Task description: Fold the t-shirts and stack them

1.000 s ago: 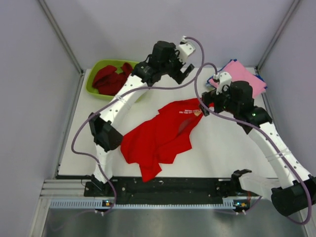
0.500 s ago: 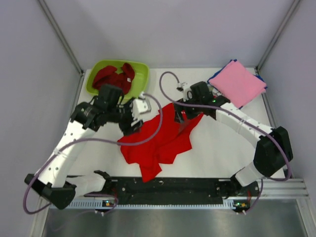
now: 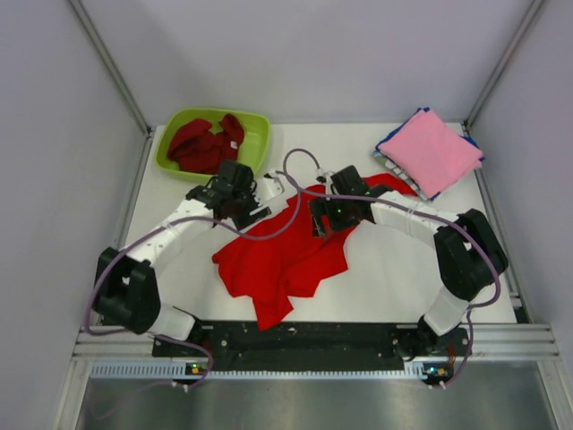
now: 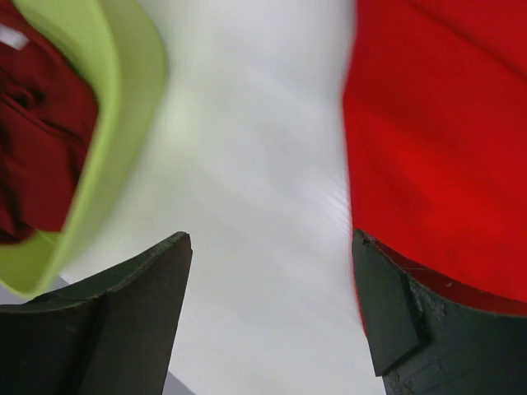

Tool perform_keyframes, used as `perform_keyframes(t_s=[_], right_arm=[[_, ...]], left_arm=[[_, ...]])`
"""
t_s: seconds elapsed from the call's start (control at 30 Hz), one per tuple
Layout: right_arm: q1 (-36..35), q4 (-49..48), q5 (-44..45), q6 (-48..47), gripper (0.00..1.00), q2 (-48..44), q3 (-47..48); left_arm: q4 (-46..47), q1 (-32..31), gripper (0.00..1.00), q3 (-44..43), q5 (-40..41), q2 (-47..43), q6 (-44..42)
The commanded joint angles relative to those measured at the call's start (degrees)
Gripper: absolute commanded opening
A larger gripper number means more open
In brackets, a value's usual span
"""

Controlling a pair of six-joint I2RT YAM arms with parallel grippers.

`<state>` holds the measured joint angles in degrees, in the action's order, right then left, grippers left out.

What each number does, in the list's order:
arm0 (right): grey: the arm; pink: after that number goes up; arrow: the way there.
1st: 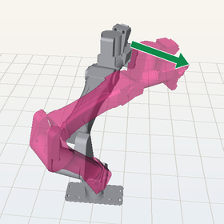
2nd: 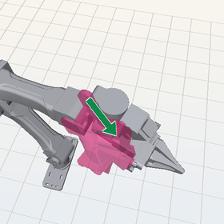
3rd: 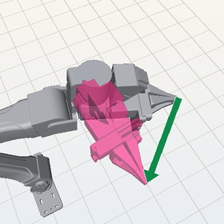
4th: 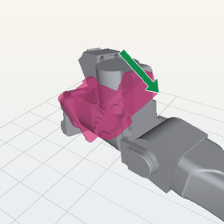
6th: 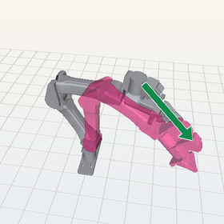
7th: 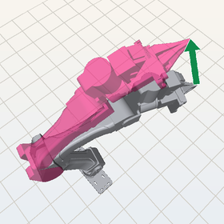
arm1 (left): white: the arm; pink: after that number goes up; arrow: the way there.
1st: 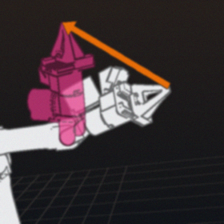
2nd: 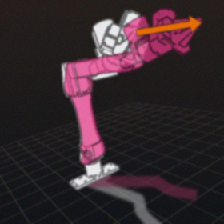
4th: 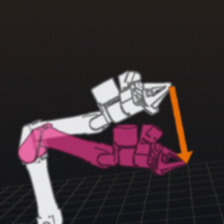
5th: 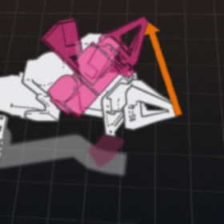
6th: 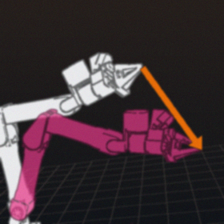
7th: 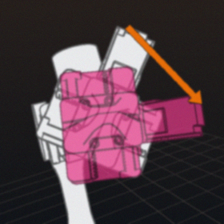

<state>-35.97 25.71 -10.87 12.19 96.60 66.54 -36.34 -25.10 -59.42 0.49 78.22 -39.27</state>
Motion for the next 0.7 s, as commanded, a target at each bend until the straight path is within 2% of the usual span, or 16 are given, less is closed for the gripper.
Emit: perform_keyframes(t_s=[0.0, 0.13, 0.27, 0.33, 0.43, 0.53, 0.67], right_arm=[[5.5, -6.5, -2.5, 4.4, 0.82, -1.6, -4.7], [5.7, -6.9, 0.1, 2.9, 0.82, -3.5, -6.8], [5.7, -6.8, 0.9, 2.1, 0.82, -3.6, -7.0], [5.7, -6.7, 0.7, 1.8, 0.82, -3.4, -6.6], [5.7, -6.7, 0.9, 1.5, 0.82, -3.3, -5.9], [5.6, -6.5, 1.4, 0.6, 0.82, -2.9, -4.9], [5.6, -5.4, 2.3, -1.0, 0.82, -1.9, -3.0]], left_arm=[[20.2, 0.2, 0.84, -5.8, 0.0, 10.8, -9.6], [22.8, 1.1, 0.84, -12.5, 3.2, 23.4, -14.1], [21.9, 1.7, 0.83, -26.1, 12.7, 33.7, -9.2], [20.2, 2.0, 0.82, -29.7, 13.4, 36.2, -6.7], [21.0, 2.3, 0.77, -29.3, 12.6, 37.4, -6.4], [24.5, 3.5, 0.77, -28.9, 13.3, 38.8, -6.9], [19.7, 7.5, 0.76, -39.1, 15.0, 43.8, -1.0]])
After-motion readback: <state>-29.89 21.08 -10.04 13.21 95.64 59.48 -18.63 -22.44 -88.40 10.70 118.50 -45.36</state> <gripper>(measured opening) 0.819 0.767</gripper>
